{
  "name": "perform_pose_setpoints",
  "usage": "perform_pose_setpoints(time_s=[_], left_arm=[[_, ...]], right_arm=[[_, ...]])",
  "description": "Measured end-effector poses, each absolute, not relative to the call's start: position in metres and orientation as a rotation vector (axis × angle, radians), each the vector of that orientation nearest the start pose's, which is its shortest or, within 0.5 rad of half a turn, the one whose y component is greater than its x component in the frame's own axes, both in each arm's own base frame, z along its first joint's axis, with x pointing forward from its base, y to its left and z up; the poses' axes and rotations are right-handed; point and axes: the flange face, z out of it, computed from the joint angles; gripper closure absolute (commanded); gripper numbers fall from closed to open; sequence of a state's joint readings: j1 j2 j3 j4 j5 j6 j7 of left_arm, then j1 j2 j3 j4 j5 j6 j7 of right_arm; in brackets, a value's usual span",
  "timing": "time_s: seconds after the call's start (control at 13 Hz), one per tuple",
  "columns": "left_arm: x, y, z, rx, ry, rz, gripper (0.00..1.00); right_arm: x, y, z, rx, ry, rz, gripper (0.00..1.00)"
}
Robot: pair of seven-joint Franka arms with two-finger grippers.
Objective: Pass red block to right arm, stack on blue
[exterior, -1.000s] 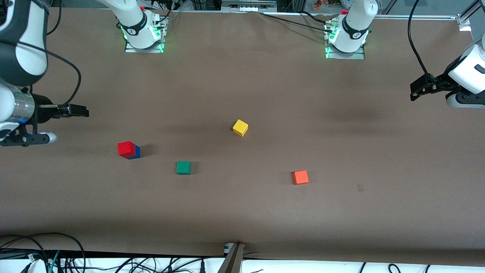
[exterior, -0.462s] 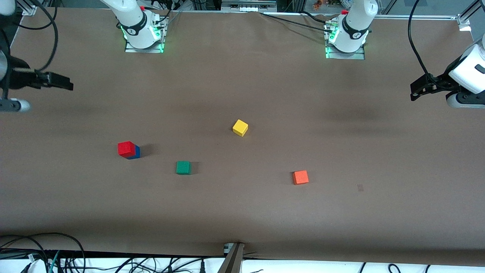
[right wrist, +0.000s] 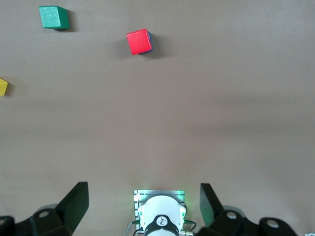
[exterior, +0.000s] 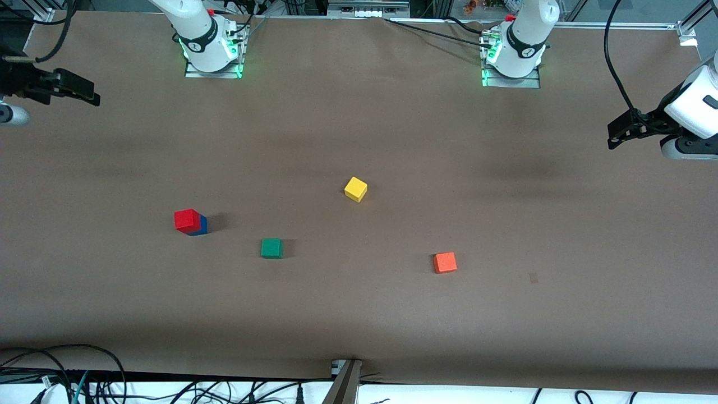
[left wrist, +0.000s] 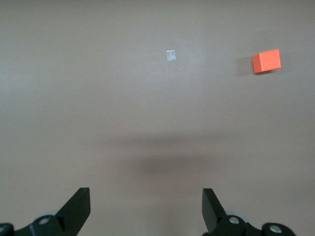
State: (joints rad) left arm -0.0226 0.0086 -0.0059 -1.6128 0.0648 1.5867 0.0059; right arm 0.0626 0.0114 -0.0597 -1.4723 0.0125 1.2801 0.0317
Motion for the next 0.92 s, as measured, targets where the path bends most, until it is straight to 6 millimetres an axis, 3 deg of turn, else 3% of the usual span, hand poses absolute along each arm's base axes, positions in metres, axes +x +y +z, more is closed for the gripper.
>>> perform_pose_setpoints(time_s=[0.92], left_arm=[[0.5571, -0.0103, 0.6013, -3.082, 0.058, 0.053, 0.00]], right_arm=[[0.5319, 0.0053, 0.6349, -3.148, 0.034, 0.326, 0.00]])
